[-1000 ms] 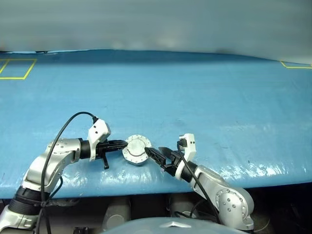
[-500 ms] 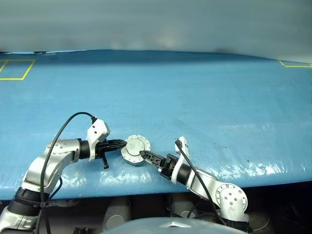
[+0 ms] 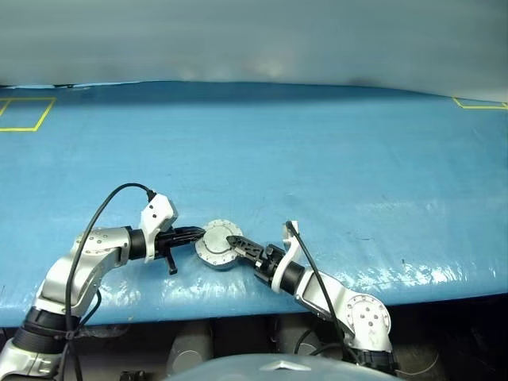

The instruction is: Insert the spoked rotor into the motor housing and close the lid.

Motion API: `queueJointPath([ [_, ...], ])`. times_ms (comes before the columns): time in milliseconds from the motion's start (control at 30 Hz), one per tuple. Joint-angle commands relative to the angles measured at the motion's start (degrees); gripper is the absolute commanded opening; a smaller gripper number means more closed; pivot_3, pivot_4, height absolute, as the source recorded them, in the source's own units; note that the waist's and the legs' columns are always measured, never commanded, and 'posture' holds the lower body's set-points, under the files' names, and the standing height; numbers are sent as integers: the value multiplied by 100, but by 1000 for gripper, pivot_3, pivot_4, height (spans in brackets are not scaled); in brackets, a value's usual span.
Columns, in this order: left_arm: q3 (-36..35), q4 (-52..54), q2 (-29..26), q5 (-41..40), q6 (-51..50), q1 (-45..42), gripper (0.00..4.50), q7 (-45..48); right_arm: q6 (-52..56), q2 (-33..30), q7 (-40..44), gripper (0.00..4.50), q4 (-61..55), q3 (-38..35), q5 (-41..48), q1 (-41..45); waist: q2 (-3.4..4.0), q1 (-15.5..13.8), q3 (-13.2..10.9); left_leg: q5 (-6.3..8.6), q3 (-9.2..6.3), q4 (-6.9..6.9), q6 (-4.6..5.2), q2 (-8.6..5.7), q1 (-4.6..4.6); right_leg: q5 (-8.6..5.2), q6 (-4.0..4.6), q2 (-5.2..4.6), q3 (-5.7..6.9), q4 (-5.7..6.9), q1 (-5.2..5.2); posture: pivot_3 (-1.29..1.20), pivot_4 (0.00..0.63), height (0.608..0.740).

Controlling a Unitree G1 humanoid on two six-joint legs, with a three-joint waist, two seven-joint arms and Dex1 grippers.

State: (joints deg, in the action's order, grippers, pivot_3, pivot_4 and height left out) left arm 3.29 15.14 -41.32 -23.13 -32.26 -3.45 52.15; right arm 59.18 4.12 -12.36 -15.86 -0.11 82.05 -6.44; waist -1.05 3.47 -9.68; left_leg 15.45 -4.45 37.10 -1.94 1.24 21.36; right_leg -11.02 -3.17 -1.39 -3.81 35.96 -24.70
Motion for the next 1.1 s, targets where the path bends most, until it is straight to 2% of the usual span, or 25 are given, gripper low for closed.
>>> queueJointPath([
  [33, 24, -7, 19, 37, -25, 41, 0, -25, 25, 5, -62, 1955, -196, 170, 388, -57, 0, 0, 0, 0, 0, 0, 1, 0, 1, 0, 0, 0, 0, 0, -1, 0, 150, 740],
  [167, 26, -36, 42, 57, -17, 27, 0, -22, 90, -277, -179, 1149, -276, 204, 575, -182, 0, 2, 0, 3, 0, 0, 6, 0, 4, 0, 0, 0, 0, -2, -2, 0, 150, 740],
  [467, -109, -58, 142, 11, 30, 20, 0, -102, 9, -650, -288, 1137, -310, 454, 772, -198, 0, 3, 1, 5, 1, 0, 9, 0, 4, 0, 0, 1, -1, -3, -2, 0, 150, 740],
  [533, -366, -14, 283, -180, -5, 44, 0, -248, -92, -638, -261, 1137, -335, 448, 782, -197, 0, 5, 1, 5, 1, 1, 9, 0, 5, 0, 0, 1, -2, -3, -2, 0, 150, 740],
  [700, -1523, 119, 1201, -1165, -781, 84, 0, -1415, -734, -305, -279, 1137, -440, 207, 955, -82, 1, 12, 0, 5, -2, 8, 10, 4, 17, 7, -10, 6, 0, 1, -12, 0, 150, 740],
  [800, -2153, 144, 1869, -1948, -1345, 164, 559, -2171, -1092, -141, -269, 1137, -505, 54, 956, 100, 1, 9, 0, 5, -4, 21, 10, 3, 26, 12, -18, 6, 1, 1, -13, 0, 150, 740],
  [967, -2650, 225, 2789, -3012, -1859, 339, 2215, -3058, -1450, -79, -211, 1137, -523, -114, 886, 512, -1, 4, -1, 9, -2, 37, 16, -4, 32, 17, -26, 1, -2, -4, -9, 0, 150, 740],
  [1100, -2973, 134, 3601, -4635, -2342, 341, 3554, -4113, -1594, -74, -128, 1137, -383, -125, 725, 903, -2, -2, 0, 9, -4, 43, 16, -4, 33, 18, -25, 1, 0, -2, -6, 0, 150, 740],
])
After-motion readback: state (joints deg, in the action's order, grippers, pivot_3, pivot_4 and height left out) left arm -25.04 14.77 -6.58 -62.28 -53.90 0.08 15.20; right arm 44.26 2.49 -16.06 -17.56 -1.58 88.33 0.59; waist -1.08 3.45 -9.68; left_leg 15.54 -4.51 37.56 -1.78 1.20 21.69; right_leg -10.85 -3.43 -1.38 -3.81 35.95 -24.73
